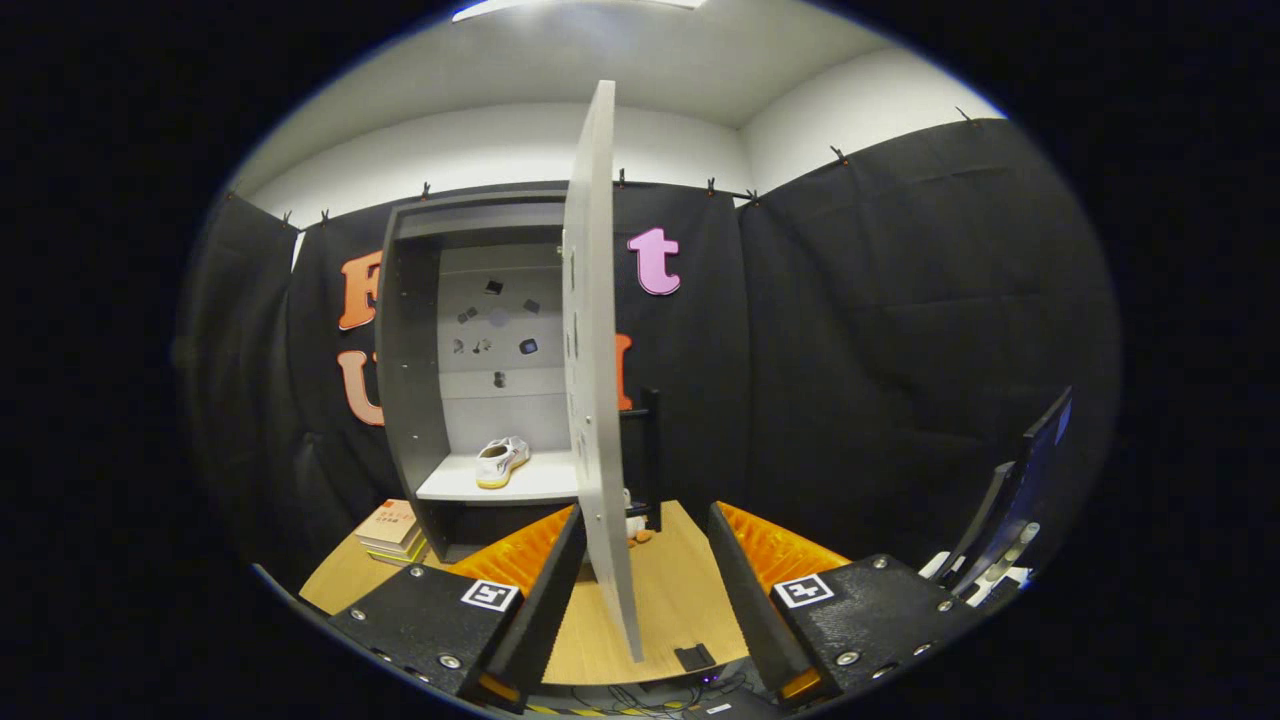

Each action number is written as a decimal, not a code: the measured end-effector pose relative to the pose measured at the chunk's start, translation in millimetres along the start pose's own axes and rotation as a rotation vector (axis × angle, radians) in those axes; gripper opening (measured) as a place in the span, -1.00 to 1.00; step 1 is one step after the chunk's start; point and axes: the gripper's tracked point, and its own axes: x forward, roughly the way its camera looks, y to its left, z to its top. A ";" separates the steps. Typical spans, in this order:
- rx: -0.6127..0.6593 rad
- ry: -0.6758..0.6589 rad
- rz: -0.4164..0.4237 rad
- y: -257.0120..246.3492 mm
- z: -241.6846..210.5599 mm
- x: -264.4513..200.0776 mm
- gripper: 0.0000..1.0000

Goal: Open the shoe cabinet door, grab the shoes and put them into the shoe cabinet, then close the shoe cabinet door.

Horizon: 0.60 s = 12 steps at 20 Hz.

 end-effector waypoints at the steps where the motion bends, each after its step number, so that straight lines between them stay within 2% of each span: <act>1: -0.005 -0.007 -0.007 -5.5 1.4 5.9 0.57; 12: -0.019 0.021 0.038 -12.0 -4.9 76.3 0.68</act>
